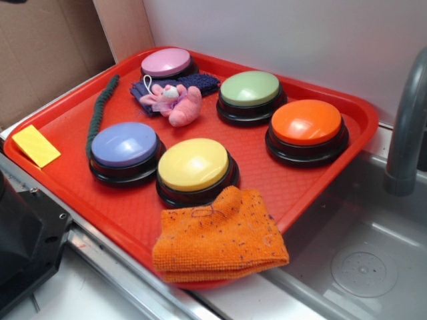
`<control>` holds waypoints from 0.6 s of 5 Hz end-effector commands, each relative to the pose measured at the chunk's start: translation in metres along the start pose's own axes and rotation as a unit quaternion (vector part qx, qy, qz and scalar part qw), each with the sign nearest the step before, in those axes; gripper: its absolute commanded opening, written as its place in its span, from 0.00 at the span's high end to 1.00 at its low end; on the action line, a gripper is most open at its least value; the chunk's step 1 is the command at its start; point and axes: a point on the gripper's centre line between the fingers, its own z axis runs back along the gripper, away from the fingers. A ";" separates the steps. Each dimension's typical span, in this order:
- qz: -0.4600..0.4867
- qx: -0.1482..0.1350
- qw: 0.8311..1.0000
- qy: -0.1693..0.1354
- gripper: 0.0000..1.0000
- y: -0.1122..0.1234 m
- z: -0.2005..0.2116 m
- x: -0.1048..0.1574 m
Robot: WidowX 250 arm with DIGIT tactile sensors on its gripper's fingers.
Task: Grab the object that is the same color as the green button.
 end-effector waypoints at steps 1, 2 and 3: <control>0.000 0.000 1.000 0.000 0.00 0.000 0.000 0.000; 0.067 -0.009 0.998 -0.010 0.00 0.024 -0.014 0.017; 0.137 -0.003 0.991 -0.009 0.00 0.049 -0.039 0.035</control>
